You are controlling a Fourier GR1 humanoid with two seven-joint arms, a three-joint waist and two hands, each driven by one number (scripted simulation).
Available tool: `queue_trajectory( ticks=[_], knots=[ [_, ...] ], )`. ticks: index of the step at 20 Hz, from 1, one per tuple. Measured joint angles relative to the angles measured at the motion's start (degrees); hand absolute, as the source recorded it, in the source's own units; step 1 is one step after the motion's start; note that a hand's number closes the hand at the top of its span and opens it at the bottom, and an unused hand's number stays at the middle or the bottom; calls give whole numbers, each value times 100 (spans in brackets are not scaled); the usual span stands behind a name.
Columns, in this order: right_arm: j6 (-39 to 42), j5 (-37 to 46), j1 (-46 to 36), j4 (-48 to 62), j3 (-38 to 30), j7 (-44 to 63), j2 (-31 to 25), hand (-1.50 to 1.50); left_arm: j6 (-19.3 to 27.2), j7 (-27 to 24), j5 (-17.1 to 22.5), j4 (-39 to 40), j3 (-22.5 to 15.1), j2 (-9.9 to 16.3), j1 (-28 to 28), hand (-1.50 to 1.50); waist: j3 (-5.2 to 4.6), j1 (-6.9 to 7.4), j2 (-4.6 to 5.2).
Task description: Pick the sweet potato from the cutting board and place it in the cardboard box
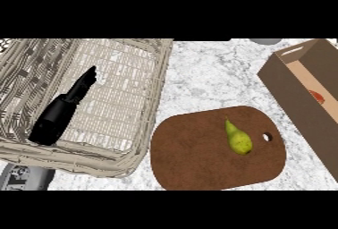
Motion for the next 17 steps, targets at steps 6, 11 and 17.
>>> queue_trajectory(
  ticks=[6, 11, 17],
  knots=[
    [-550, -863, -195, -178, -740, -689, 169, -150, 22, 22, -2, 51, 42, -13, -8, 0, 8, -35, -22],
    [-1127, -2077, -591, -118, -2104, -687, 398, -150, 41, -9, -27, 62, 57, 3, 21, 0, 13, -75, -34],
    [-1574, -2946, -497, 300, -3130, -786, 141, -150, 41, -60, -44, 52, 33, -34, 57, 0, 7, -34, -4]
  ],
)
